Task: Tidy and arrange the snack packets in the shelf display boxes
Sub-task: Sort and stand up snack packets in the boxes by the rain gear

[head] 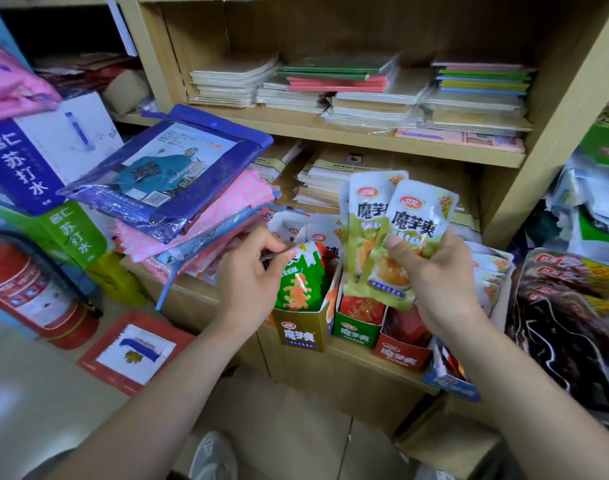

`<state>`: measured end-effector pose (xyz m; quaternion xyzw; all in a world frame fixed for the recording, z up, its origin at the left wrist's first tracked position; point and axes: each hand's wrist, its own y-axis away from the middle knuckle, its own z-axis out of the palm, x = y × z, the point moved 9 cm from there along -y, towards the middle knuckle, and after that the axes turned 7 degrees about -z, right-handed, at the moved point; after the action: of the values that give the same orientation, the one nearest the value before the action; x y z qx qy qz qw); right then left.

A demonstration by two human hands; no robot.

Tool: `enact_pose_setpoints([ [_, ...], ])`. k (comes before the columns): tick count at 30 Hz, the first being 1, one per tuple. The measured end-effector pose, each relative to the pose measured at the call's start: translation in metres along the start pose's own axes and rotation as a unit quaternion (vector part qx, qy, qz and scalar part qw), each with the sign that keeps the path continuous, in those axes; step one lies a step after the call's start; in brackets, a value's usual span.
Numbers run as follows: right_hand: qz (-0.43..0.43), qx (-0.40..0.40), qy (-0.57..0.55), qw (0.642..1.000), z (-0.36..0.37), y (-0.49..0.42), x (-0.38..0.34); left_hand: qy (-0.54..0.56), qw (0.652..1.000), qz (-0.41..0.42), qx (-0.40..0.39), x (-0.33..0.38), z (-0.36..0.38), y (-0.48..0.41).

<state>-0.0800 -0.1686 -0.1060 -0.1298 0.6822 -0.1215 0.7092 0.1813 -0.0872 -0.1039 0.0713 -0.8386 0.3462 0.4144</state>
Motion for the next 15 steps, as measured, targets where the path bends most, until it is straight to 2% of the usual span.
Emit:
enact_pose_setpoints([
  [3,0.017,0.008,0.044,0.999,0.014,0.019,0.015,0.01,0.999,-0.03,-0.027,-0.017,0.005,0.004],
  [6,-0.013,-0.025,0.204,0.979,0.027,0.034,0.025,0.016,0.998,-0.055,-0.028,-0.021,0.004,0.009],
  [9,-0.014,-0.032,0.268,0.963,0.031,0.035,0.036,0.009,0.998,-0.052,0.017,-0.011,-0.006,0.013],
  [15,-0.04,-0.031,0.326,0.944,0.037,0.031,0.035,0.016,0.993,-0.007,0.113,0.014,-0.041,0.006],
])
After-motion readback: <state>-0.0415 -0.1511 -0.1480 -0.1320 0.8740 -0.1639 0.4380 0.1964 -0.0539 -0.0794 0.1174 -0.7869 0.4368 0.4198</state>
